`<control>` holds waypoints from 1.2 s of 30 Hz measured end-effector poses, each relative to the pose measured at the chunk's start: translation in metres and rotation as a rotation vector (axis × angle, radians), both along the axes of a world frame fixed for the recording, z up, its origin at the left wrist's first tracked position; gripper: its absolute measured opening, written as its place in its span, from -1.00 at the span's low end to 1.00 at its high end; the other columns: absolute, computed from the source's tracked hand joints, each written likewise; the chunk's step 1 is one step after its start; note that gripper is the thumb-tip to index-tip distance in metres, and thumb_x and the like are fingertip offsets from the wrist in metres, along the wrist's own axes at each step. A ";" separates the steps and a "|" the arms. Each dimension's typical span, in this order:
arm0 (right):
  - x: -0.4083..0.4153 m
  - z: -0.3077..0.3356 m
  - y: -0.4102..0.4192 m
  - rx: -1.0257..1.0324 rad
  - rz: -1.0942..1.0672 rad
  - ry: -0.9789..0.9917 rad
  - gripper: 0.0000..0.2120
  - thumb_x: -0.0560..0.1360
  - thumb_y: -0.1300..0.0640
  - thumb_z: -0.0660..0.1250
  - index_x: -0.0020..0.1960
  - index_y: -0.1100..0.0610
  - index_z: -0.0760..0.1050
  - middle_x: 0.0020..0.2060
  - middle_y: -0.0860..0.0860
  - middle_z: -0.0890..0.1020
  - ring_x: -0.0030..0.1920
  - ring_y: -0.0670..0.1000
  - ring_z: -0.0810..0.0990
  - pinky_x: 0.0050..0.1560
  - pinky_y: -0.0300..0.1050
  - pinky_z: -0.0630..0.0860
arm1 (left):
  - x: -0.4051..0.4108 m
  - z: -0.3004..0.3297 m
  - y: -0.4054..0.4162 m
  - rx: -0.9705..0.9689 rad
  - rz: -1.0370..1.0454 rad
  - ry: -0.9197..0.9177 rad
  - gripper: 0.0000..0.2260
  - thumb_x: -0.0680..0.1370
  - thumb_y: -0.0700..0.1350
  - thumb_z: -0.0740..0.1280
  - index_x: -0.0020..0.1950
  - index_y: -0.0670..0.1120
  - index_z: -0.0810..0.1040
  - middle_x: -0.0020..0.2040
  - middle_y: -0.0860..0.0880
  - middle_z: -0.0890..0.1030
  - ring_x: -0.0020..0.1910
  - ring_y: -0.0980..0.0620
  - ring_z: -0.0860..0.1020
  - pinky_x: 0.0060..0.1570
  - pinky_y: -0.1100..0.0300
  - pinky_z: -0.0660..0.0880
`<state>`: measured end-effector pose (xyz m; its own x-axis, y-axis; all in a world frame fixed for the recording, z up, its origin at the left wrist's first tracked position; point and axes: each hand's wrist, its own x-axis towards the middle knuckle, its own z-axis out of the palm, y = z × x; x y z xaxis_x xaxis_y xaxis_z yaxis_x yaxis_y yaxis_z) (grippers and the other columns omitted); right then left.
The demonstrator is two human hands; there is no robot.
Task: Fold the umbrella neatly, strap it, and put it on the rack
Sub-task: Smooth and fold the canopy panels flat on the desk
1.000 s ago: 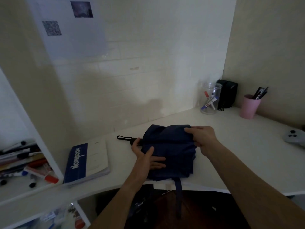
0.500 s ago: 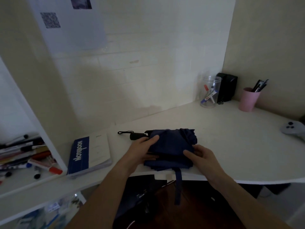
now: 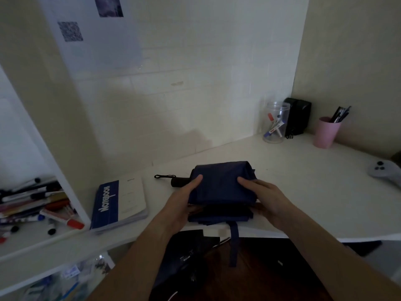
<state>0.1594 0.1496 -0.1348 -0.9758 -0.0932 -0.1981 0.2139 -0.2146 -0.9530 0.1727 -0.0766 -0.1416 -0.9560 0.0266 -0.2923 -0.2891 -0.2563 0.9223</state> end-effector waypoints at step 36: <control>-0.045 -0.030 0.012 0.400 0.128 0.415 -0.59 0.60 0.20 0.32 0.38 -0.12 0.40 0.19 -0.13 0.62 0.15 -0.04 0.65 0.11 0.02 0.64 | -0.022 -0.009 -0.004 -0.325 -0.056 0.202 -0.67 0.62 -0.03 0.37 0.38 0.06 0.43 0.18 -0.10 0.63 0.00 -0.06 0.72 -0.05 0.12 0.67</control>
